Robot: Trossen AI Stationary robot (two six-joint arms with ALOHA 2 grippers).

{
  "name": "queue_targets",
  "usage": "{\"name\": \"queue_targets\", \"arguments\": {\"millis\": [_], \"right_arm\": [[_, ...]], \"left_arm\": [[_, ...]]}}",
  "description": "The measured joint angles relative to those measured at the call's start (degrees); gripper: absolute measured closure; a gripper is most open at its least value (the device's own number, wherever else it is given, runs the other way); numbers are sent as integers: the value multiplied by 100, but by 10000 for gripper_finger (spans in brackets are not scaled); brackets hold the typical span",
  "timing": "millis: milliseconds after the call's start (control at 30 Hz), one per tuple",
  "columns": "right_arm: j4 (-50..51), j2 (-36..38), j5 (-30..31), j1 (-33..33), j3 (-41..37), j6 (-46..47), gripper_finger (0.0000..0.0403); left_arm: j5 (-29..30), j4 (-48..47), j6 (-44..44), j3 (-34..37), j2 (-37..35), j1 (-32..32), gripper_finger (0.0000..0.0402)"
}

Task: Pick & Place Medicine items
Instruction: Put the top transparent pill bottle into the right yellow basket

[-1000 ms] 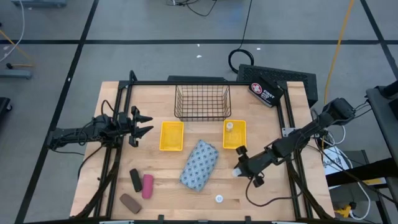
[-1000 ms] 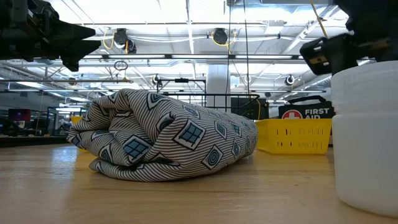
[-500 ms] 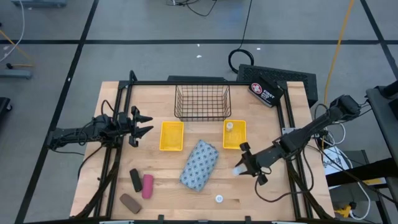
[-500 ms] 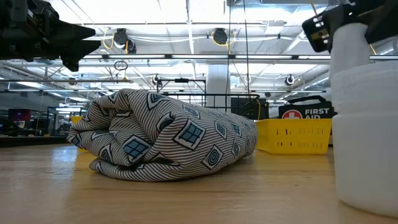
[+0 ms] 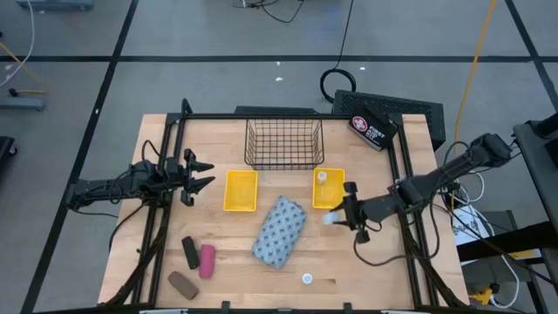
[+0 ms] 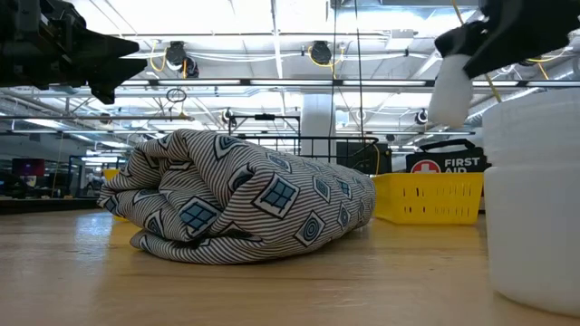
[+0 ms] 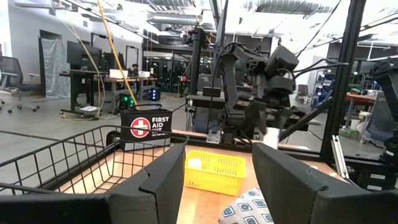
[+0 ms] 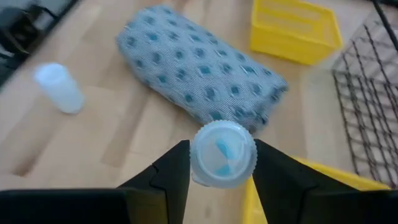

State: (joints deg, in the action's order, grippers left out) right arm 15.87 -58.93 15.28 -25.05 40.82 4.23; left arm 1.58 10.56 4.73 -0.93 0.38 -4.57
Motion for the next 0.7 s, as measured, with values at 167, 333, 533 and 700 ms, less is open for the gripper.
{"name": "queue_targets", "arguments": {"millis": [167, 333, 533, 700], "right_arm": [[300, 8, -6, 479, 0, 237, 264], [474, 10, -8, 995, 0, 465, 259], [801, 10, -27, 1630, 0, 643, 257], [1015, 10, -32, 2143, 0, 754, 263]], "left_arm": [[0, 1, 0, 0, -1, 0, 204], [0, 0, 0, 0, 0, 0, 204], [0, 1, 0, 0, -1, -1, 204], [0, 1, 0, 0, -2, 1, 204]]}}
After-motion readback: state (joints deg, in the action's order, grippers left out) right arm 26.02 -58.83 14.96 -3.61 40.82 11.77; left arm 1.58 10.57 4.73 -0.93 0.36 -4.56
